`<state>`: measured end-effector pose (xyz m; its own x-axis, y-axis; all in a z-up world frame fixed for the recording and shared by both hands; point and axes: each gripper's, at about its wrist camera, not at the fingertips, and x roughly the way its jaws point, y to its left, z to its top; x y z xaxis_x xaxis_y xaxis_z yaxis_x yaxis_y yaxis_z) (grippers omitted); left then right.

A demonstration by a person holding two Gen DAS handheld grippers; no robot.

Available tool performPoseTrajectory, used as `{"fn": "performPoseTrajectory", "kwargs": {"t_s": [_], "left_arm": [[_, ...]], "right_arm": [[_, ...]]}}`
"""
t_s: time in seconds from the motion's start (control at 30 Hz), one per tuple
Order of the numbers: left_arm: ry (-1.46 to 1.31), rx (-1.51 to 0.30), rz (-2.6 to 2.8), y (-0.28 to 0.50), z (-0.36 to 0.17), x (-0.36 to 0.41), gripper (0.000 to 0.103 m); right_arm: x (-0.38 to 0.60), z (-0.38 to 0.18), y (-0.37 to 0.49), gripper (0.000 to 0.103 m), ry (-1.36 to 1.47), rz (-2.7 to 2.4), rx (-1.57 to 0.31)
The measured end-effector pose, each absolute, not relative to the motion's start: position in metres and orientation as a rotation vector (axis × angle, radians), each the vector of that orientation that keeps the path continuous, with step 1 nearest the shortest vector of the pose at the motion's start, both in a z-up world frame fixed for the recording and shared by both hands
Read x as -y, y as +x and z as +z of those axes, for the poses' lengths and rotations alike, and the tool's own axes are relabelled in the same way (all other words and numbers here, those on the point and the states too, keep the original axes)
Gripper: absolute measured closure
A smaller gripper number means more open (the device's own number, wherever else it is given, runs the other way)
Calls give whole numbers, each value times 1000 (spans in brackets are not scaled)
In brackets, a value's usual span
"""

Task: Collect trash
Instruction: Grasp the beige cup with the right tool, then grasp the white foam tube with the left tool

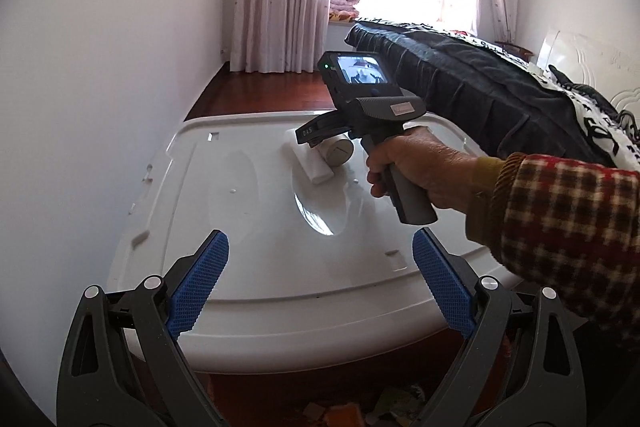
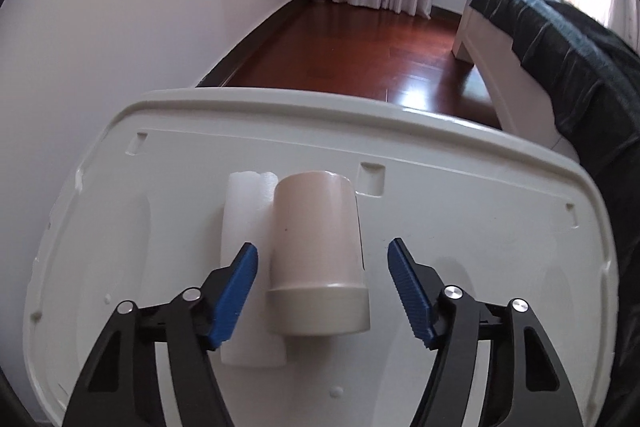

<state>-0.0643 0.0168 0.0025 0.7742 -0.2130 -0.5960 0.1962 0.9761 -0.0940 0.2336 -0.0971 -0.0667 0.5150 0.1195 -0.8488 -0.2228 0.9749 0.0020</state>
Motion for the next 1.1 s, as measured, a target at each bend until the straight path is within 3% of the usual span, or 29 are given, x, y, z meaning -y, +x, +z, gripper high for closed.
{"fn": "performPoseTrajectory", "kwargs": {"t_s": [0.27, 0.37, 0.87, 1.1], "left_arm": [[-28, -664, -212, -63, -4, -16, 12], [-13, -667, -207, -64, -7, -14, 12], [5, -698, -174, -45, -14, -13, 12], [-56, -714, -136, 39, -4, 4, 12]], "right_arm": [[100, -80, 248, 45, -54, 257, -1093], [100, -74, 251, 56, -63, 259, -1084], [141, -60, 213, 56, -46, 280, -1014], [189, -15, 178, 56, -58, 280, -902]]}}
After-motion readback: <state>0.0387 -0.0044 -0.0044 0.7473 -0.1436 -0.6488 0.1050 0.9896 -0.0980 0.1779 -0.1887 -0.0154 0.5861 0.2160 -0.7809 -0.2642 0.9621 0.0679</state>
